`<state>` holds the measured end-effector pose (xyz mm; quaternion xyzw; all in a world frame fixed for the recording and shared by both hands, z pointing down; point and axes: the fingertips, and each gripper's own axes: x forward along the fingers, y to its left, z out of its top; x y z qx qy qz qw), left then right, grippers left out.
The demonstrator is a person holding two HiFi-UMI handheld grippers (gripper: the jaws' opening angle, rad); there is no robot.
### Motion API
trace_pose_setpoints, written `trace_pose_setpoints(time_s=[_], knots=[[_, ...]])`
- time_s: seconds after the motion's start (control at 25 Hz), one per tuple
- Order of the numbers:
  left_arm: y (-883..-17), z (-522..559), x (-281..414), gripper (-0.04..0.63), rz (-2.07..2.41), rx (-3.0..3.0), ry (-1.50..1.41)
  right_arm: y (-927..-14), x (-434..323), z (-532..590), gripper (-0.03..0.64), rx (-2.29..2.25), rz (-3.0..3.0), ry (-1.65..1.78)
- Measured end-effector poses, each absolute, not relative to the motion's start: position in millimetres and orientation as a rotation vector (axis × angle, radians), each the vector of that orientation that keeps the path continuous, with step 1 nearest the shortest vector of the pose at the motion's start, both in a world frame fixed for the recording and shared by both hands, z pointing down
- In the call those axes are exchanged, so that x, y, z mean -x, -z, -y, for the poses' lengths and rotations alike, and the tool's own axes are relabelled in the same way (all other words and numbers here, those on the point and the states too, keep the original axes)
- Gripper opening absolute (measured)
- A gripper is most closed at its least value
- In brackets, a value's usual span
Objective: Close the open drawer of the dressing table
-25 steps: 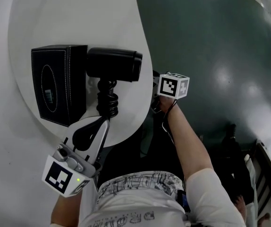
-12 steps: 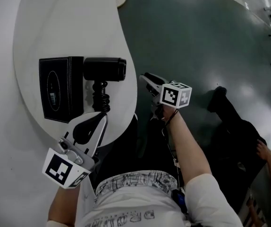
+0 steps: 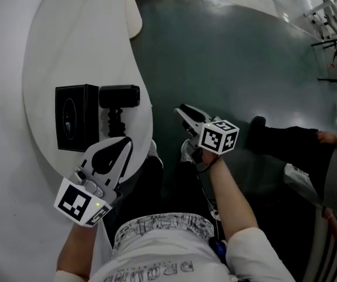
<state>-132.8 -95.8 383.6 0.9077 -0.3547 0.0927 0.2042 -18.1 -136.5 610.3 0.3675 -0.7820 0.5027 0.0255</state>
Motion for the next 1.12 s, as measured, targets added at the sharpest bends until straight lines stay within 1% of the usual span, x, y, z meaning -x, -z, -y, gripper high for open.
trace_pose_setpoints(time_s=[0.36, 0.6, 1.12], knots=[[-348.4, 84.4, 118.0, 0.015, 0.958, -2.615, -0.215, -526.8, -4.9, 120.4, 0.123, -1.223, 2.529, -1.442], [-322.8, 81.3, 121.5, 0.015, 0.964, -2.667, -0.187, -476.5, -8.9, 106.3, 0.121, -1.256, 2.598, -1.379], [-272.2, 86.1, 125.5, 0.015, 0.998, -2.757, -0.072, -376.4, -15.4, 108.5, 0.118, -1.290, 2.769, -1.126]])
